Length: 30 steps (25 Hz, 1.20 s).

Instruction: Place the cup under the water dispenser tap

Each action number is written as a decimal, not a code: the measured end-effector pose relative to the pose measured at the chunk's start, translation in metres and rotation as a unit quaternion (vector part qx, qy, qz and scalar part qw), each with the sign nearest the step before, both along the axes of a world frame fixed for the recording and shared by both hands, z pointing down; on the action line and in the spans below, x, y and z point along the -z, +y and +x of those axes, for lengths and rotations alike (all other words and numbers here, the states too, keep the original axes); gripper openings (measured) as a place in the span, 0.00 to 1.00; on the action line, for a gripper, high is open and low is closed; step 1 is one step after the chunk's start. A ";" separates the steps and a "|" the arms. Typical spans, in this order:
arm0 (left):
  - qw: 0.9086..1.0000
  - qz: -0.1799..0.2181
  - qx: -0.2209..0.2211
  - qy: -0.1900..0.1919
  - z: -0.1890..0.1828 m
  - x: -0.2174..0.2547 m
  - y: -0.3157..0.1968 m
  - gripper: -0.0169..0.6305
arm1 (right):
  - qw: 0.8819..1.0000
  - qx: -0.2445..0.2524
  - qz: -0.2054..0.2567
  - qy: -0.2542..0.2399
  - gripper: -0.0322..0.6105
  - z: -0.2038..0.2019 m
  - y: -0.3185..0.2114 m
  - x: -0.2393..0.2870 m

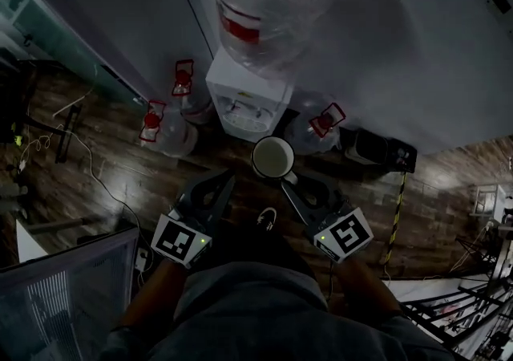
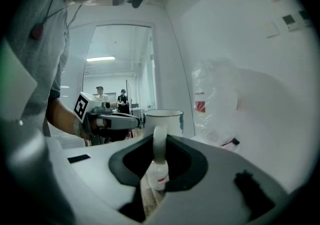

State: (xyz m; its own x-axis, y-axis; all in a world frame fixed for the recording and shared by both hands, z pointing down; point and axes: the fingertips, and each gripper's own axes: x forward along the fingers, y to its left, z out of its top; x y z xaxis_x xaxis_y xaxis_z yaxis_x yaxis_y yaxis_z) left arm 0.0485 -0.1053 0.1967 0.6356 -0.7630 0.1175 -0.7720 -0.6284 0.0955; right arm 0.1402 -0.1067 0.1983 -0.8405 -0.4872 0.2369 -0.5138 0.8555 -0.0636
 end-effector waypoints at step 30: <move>0.994 -0.071 0.082 -0.003 -0.124 -0.347 -0.140 0.04 | 1.000 0.001 -0.021 -0.003 0.15 -0.131 -0.135 -0.341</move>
State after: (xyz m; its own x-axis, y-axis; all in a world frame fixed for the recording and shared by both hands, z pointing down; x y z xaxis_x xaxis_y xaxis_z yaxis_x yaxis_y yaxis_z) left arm -0.0751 -0.2454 0.5439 0.5038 -0.8315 0.2343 -0.8633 -0.4754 0.1694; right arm 0.0094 -0.2414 0.5395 -0.8426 -0.4761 0.2517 -0.5123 0.8527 -0.1023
